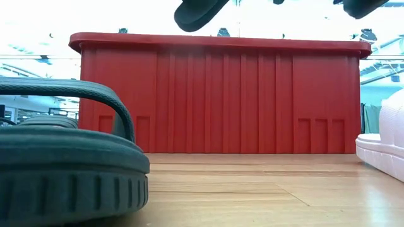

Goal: Pick and place slides into bin
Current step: Put the black slide into the red bin

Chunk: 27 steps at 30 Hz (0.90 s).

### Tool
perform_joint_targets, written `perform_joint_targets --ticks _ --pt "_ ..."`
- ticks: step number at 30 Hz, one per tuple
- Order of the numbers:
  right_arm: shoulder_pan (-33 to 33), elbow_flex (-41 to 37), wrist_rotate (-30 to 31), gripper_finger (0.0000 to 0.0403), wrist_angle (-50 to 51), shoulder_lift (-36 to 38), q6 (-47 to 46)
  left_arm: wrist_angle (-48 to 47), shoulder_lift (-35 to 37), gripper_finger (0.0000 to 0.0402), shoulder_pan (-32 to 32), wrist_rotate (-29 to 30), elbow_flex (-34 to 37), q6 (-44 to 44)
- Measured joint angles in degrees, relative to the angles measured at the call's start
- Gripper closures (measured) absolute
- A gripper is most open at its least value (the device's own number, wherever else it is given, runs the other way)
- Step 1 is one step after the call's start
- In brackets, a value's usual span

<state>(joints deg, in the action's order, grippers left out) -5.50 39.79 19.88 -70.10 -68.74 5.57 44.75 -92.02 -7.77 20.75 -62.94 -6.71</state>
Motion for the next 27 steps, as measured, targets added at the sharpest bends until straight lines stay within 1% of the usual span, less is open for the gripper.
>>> perform_joint_targets --ticks 5,10,13,16,19,21,24,27 --pt "0.00 0.00 1.22 0.0345 1.43 1.21 1.93 -0.04 0.07 0.0314 0.09 0.82 0.00 1.71" --pt "1.09 0.00 1.56 0.0348 7.23 4.72 2.42 -1.47 0.12 0.0272 0.13 1.94 0.00 1.37" --pt "1.56 0.00 3.45 0.0350 12.89 7.96 2.30 -1.51 0.14 0.0261 0.20 2.19 0.00 1.23" --pt "2.29 0.03 4.24 0.0351 18.93 12.07 2.42 -1.60 0.14 0.0259 0.15 2.21 0.00 1.17" --pt "2.67 1.63 6.40 0.0351 28.63 16.39 2.50 -1.62 0.14 0.0259 0.15 2.19 0.00 1.04" --pt "2.97 3.49 8.36 0.0352 36.90 18.92 2.50 -1.62 0.14 0.0259 0.15 2.16 0.00 1.03" --pt "3.86 8.01 10.71 0.0352 50.40 21.46 2.64 -1.64 0.14 0.0259 0.15 2.16 0.00 1.01" --pt "4.59 13.46 13.76 0.0352 61.95 22.17 2.58 -1.64 0.14 0.0259 0.15 2.10 0.00 1.01"
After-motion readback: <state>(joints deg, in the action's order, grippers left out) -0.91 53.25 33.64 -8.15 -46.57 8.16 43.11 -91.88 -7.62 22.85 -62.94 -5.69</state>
